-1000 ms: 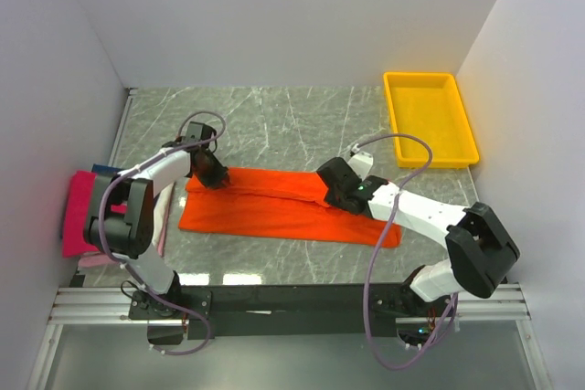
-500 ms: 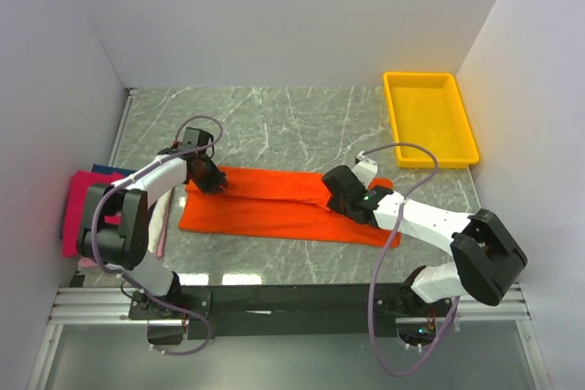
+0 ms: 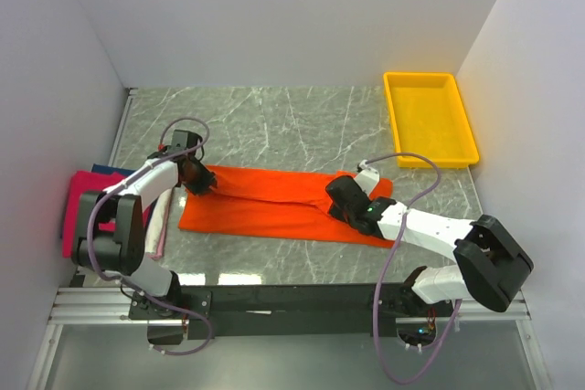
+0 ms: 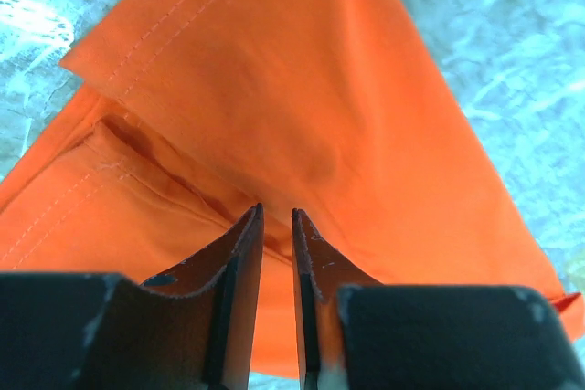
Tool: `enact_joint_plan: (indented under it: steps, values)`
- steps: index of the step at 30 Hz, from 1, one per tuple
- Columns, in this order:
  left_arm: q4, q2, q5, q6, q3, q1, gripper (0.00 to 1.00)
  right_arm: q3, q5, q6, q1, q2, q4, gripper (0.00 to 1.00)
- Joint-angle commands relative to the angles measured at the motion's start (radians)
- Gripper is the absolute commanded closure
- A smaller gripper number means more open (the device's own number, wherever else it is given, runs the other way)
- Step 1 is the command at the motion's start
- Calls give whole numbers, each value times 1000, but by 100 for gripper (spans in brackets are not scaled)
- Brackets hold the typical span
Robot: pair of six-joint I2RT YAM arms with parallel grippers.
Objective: Fold and stack the t-shirts
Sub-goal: Fold the tshirt
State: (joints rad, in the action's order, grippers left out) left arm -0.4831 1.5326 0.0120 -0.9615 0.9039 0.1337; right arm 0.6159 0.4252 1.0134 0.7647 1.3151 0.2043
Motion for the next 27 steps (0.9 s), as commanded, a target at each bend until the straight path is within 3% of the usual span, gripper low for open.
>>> enact_joint_plan:
  steps: [1, 10, 23, 27]
  values:
    - [18, 23, -35, -23, 39, 1, 75, -15, 30, 30, 10, -27, -43, 100]
    - [-51, 18, -153, -85, 44, 1, 76, -31, 37, 40, 8, -34, -42, 100]
    - [-17, -63, -101, -74, -59, 0, 80, -27, 26, 36, 8, -42, -46, 100]
    - [-28, -81, -95, -49, -27, 0, 73, -25, 15, 21, 10, -48, -59, 88]
